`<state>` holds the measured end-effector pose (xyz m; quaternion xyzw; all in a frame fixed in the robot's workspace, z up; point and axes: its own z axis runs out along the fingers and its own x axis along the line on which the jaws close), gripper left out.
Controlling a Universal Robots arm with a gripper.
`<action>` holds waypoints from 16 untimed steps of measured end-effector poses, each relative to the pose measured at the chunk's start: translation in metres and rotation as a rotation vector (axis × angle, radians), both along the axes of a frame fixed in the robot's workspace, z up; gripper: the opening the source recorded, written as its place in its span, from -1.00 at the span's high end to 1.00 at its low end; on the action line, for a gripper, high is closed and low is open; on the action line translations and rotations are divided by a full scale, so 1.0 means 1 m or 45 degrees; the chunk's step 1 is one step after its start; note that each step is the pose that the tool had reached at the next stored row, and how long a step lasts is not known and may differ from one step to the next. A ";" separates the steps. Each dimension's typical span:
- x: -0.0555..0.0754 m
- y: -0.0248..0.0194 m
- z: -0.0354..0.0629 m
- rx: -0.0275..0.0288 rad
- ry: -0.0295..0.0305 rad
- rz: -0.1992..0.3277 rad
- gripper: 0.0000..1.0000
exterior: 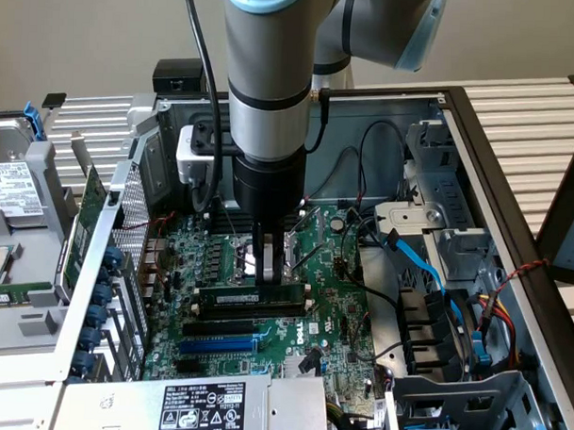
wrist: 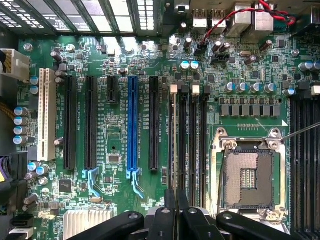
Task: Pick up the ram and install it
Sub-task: 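Insert the ram into the slot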
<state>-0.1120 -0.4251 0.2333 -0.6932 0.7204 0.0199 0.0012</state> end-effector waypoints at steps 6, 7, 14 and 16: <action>0.000 -0.0006 -0.0007 0.0000 -0.0002 0.000 0.76; 0.000 -0.0006 -0.0010 -0.0001 -0.0002 0.000 0.76; 0.000 -0.0006 -0.0030 -0.0004 -0.0026 0.000 0.76; 0.000 -0.0006 -0.0032 -0.0001 -0.0034 0.000 0.76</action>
